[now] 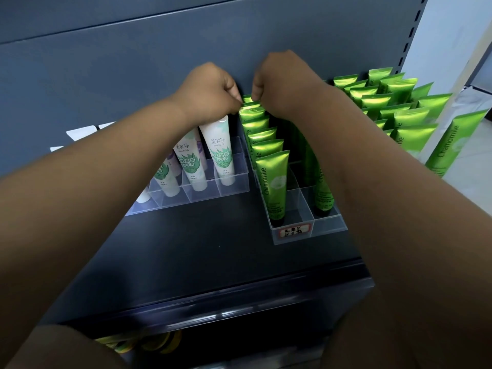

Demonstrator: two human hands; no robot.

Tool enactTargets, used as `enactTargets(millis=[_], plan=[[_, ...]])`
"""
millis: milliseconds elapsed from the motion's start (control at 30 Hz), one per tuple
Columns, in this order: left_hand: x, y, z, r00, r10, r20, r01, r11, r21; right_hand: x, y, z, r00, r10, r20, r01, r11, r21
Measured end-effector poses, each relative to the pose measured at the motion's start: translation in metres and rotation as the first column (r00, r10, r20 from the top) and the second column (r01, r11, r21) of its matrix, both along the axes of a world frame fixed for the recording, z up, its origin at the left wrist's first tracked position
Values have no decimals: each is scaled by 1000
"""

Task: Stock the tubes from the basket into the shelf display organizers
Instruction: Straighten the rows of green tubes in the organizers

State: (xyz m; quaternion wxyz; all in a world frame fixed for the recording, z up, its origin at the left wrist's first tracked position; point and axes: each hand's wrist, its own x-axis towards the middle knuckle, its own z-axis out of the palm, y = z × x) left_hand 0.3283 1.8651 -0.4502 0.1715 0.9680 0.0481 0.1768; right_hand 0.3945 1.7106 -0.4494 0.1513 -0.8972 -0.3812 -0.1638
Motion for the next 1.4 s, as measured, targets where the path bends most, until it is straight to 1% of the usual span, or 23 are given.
enactTargets(millis=[333, 533, 633, 700, 800, 933, 1033, 1200, 1400], plan=[[-4, 0, -1, 1000, 0, 13, 0, 1000, -10, -4, -2, 2, 1000, 6, -7, -6, 1000, -8], [-4, 2, 0, 1000, 9, 23, -8, 999, -34, -3, -5, 3, 999, 27, 27, -26, 999, -47], [-1, 4, 1, 996, 18, 84, -13, 998, -54, -2, -6, 2, 998, 40, 37, -38, 997, -61], [2, 4, 3, 993, 11, 121, -6, 999, -42, 1, -7, 2, 999, 18, 28, -16, 999, -48], [8, 4, 4, 993, -18, 114, 17, 1000, 5, 4, -10, 3, 999, -39, -8, 39, 999, -2], [14, 2, 3, 997, -35, 66, 30, 996, 78, 6, -11, 6, 999, -49, -17, 48, 998, -29], [18, 1, 1, 998, -38, 46, 34, 995, 90, 7, -10, 6, 998, -46, -31, 44, 997, -56], [24, 2, 2, 999, -9, 40, 5, 995, 100, 6, -7, 4, 997, -34, -68, 28, 997, -77], [32, -3, 0, 994, 89, 66, -97, 986, 133, 6, -7, 4, 995, -27, -95, 21, 998, -56]])
